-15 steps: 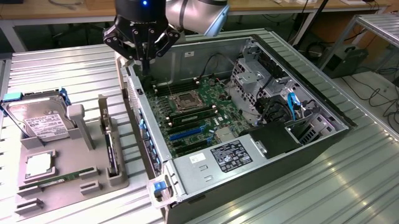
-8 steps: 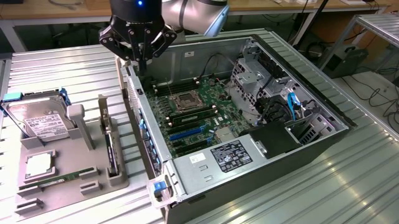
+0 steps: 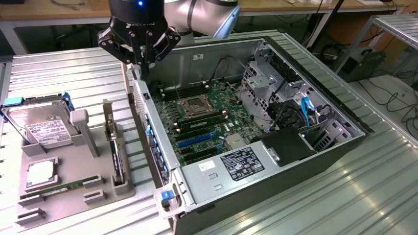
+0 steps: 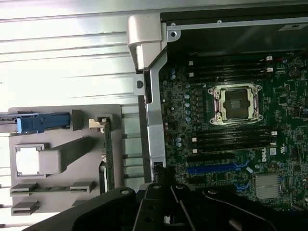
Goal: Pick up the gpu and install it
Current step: 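Reach for the gpu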
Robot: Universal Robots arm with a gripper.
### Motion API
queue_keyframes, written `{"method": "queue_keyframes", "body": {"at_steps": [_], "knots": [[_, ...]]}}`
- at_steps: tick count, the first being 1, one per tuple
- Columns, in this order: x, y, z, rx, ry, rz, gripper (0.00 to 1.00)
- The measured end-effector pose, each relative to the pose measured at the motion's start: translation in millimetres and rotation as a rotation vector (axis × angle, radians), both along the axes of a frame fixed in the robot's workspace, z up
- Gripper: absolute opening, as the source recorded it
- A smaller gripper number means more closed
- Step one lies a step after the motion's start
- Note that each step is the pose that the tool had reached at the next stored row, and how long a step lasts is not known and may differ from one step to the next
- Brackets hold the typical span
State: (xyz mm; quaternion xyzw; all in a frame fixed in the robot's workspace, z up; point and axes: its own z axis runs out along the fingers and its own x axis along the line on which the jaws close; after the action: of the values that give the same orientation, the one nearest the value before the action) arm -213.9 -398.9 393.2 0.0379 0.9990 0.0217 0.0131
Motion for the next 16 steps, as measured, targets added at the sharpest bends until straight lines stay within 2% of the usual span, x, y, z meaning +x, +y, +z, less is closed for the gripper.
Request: {"method": "queue_keyframes", "body": {"at_steps": [16], "knots": [[-12.5, 0.0, 0.0, 0.0, 0.0, 0.0, 0.11]]}}
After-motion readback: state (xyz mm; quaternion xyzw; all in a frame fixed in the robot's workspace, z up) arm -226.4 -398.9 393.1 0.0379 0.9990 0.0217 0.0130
